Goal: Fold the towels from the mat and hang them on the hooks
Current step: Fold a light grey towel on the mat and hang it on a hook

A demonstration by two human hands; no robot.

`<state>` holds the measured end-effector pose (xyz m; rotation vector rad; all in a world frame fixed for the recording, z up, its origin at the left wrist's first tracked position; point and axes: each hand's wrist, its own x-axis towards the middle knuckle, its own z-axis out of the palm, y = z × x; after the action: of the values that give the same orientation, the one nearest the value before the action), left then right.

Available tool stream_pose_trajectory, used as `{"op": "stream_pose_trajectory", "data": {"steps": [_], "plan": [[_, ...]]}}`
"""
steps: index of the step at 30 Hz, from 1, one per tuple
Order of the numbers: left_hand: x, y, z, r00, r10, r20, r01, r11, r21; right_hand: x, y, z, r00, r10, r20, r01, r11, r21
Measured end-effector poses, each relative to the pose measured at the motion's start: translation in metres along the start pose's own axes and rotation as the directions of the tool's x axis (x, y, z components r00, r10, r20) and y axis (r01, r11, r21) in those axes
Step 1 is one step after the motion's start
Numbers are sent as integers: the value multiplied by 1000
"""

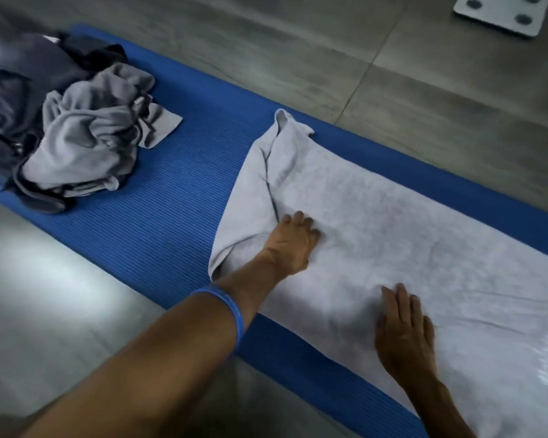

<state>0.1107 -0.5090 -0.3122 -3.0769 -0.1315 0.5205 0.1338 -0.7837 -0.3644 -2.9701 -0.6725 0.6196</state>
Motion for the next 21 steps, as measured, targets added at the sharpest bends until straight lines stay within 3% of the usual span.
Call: {"op": "stream_pose_trajectory", "data": {"steps": [3,8,12,16,19,21], "plan": [[-12,-44,2,993,-97,63,96,995,31,1,-2,-5,999,10,33,-9,1000,-16],[-40,-96,10,968,-246,47,250,951,-184,10,-8,-12,999,-51,-8,50,996,-73],[-75,-148,20,930,-363,53,362,885,-291,22,-32,-12,967,-226,-121,217,973,-78],[-116,-199,31,900,-435,-38,398,853,-338,44,-71,-21,893,-375,-249,384,923,-13],[-141,-226,46,884,-468,-7,439,835,-331,70,-103,-33,899,-399,-178,411,911,36],[-154,-233,55,876,-483,6,455,821,-346,90,-122,-44,942,-334,0,331,932,145]]}}
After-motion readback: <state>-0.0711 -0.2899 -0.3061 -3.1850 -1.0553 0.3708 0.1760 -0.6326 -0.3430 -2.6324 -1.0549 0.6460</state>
